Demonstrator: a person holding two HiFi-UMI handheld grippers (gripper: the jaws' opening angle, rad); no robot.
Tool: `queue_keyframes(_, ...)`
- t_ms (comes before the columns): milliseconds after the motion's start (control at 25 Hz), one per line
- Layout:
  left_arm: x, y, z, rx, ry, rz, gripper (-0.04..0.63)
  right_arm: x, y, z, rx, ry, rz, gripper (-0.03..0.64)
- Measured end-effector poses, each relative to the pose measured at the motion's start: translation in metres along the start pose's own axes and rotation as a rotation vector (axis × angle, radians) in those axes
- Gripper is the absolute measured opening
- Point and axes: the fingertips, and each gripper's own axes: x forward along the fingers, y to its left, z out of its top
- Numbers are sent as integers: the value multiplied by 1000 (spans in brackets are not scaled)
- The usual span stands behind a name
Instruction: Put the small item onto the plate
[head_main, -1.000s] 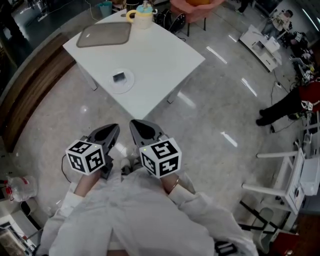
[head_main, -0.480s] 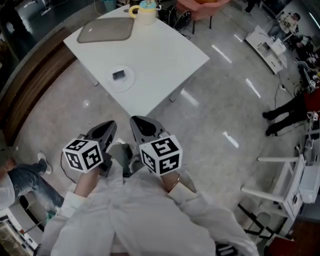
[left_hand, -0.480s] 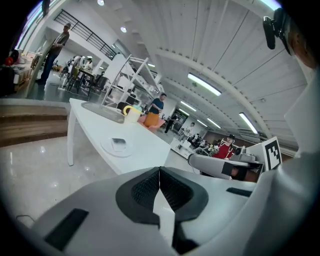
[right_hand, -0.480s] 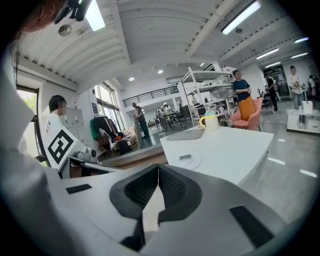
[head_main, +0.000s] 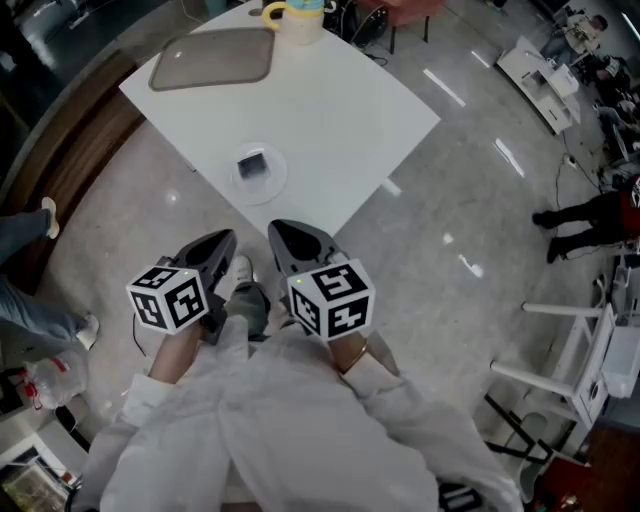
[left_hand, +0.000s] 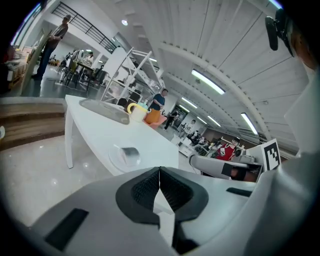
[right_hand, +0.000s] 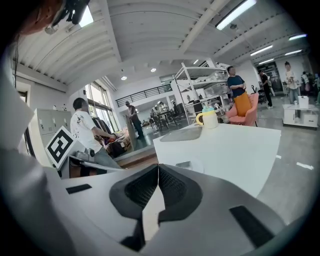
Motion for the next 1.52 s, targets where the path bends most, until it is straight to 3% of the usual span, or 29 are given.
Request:
queue_keyframes(360, 19, 60, 53, 48, 99, -84, 11, 73, -4, 35, 49, -15, -99, 15)
queue_keyframes(600, 27, 70, 80, 92, 150, -147, 11, 92, -8, 55, 85, -38, -167, 15)
queue_keyframes(1040, 53, 80, 76, 73, 223, -181, 11, 97, -34, 51, 121, -5, -242, 15)
queue_keyframes(1520, 56, 92, 62, 12, 219, -152, 11, 102, -44, 40, 122, 37, -228, 15)
